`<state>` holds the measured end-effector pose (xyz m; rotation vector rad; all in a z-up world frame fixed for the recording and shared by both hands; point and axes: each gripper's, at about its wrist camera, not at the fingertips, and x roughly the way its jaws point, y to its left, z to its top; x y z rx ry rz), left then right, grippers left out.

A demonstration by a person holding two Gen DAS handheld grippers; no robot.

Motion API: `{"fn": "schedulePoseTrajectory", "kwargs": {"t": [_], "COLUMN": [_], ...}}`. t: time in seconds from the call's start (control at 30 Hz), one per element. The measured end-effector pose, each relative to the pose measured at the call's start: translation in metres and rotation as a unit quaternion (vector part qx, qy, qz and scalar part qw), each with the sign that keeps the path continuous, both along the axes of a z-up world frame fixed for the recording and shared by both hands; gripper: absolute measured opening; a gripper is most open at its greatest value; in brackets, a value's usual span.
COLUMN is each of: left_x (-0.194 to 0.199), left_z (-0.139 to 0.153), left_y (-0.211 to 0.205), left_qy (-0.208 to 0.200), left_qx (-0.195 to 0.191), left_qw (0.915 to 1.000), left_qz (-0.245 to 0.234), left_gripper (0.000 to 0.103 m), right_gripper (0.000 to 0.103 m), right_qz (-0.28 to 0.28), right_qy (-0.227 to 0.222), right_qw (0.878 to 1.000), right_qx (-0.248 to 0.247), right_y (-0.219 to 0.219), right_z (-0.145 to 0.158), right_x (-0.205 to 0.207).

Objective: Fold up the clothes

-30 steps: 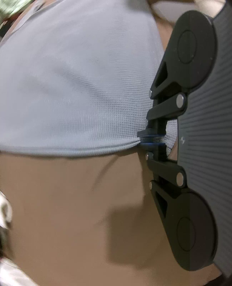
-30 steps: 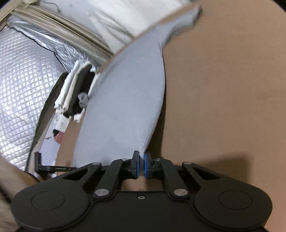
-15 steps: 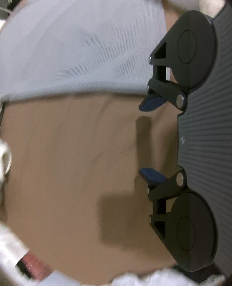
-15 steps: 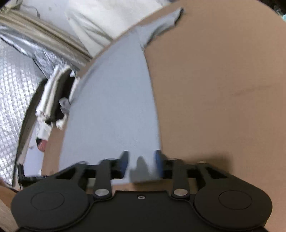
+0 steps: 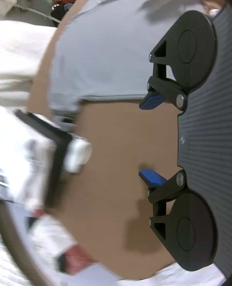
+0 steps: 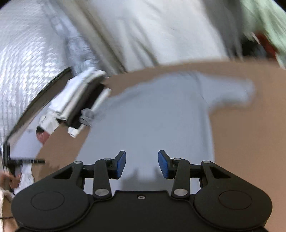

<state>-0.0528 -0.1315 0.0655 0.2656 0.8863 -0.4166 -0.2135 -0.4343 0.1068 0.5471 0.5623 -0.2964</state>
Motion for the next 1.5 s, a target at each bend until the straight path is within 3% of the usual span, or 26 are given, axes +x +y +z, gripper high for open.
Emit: {"fn": "schedulePoseTrajectory", "kwargs": {"t": [0.13, 0.2, 0.27, 0.33, 0.4, 0.5, 0.57, 0.63, 0.73, 0.8, 0.87, 0.9, 1.0, 1.1, 1.17, 1.23, 1.27, 1.3, 1.33, 1.37, 1.4, 1.5], "left_x": [0.050, 0.066, 0.084, 0.090, 0.101, 0.104, 0.113, 0.121, 0.142, 0.156, 0.171, 0.180, 0.209, 0.231, 0.247, 0.265, 0.272, 0.275, 0.276, 0.278, 0.279, 0.256], "left_z": [0.071, 0.104, 0.129, 0.149, 0.156, 0.150, 0.133, 0.107, 0.045, -0.007, -0.063, -0.076, -0.101, -0.124, -0.146, -0.173, -0.187, -0.191, -0.192, -0.192, -0.193, -0.147], "left_y": [-0.035, -0.052, -0.069, -0.085, -0.105, -0.128, -0.138, -0.142, -0.139, -0.134, -0.133, -0.135, -0.142, -0.153, -0.158, -0.159, -0.158, -0.157, -0.156, -0.155, -0.155, -0.147], "left_qy": [-0.083, -0.119, -0.134, -0.120, -0.085, -0.061, -0.033, 0.000, -0.003, -0.023, -0.018, -0.013, 0.002, -0.005, 0.009, 0.037, 0.051, 0.052, 0.047, 0.043, 0.039, -0.053], "left_qx": [0.033, 0.025, 0.005, -0.015, -0.035, -0.020, -0.016, -0.047, -0.123, -0.149, -0.118, -0.111, -0.103, -0.096, -0.108, -0.113, -0.119, -0.121, -0.123, -0.124, -0.126, -0.129], "left_qw": [0.9957, 0.9920, 0.9900, 0.9914, 0.9938, 0.9944, 0.9972, 0.9974, 0.9919, 0.9885, 0.9920, 0.9926, 0.9936, 0.9944, 0.9931, 0.9901, 0.9877, 0.9871, 0.9872, 0.9873, 0.9873, 0.9861], "left_qz": [-0.025, -0.033, -0.044, -0.050, -0.063, -0.083, -0.066, -0.055, -0.032, -0.003, 0.042, 0.047, 0.047, 0.044, 0.044, 0.075, 0.088, 0.090, 0.090, 0.089, 0.089, 0.091], "left_gripper": [0.078, 0.086, 0.087, 0.087, 0.087, 0.092, 0.092, 0.092, 0.092, 0.092, 0.090, 0.086, 0.089, 0.090, 0.091, 0.091, 0.083, 0.057, 0.050, 0.023, 0.004, 0.004], "right_gripper": [0.047, 0.047, 0.047, 0.048, 0.056, 0.061, 0.062, 0.062, 0.062, 0.062, 0.062, 0.062, 0.062, 0.062, 0.062, 0.062, 0.062, 0.062, 0.062, 0.062, 0.062, 0.062], "right_qz": [0.069, 0.093, 0.102, 0.109, 0.111, 0.117, 0.120, 0.111, 0.089, 0.066, 0.064, 0.067, 0.077, 0.053, 0.044, 0.040, 0.038, 0.039, 0.046, 0.053, 0.059, 0.066], "right_qy": [-0.035, -0.027, -0.019, -0.021, -0.034, -0.067, -0.087, -0.094, -0.079, -0.018, 0.024, 0.032, 0.035, 0.034, 0.042, 0.048, 0.050, 0.053, 0.056, 0.058, 0.060, 0.067], "right_qw": [0.995, 0.992, 0.990, 0.990, 0.991, 0.991, 0.987, 0.987, 0.992, 0.997, 0.998, 0.997, 0.995, 0.996, 0.997, 0.996, 0.996, 0.996, 0.996, 0.995, 0.995, 0.992], "right_qx": [-0.054, -0.076, -0.093, -0.088, -0.060, 0.010, 0.057, 0.075, 0.047, 0.022, -0.007, -0.024, -0.059, -0.056, -0.057, -0.061, -0.060, -0.058, -0.056, -0.056, -0.061, -0.082], "right_y": [-0.005, -0.004, -0.001, 0.003, 0.004, 0.000, -0.003, -0.004, 0.002, 0.005, 0.008, 0.009, 0.006, -0.011, -0.021, -0.029, -0.032, -0.034, -0.035, -0.035, -0.035, -0.037], "right_z": [0.093, 0.127, 0.152, 0.170, 0.180, 0.177, 0.157, 0.125, 0.070, 0.036, 0.017, 0.013, 0.000, -0.028, -0.050, -0.067, -0.075, -0.083, -0.090, -0.095, -0.099, -0.115], "right_x": [0.063, 0.092, 0.115, 0.132, 0.142, 0.155, 0.167, 0.180, 0.201, 0.219, 0.233, 0.239, 0.251, 0.251, 0.252, 0.254, 0.256, 0.259, 0.264, 0.268, 0.272, 0.283]}}
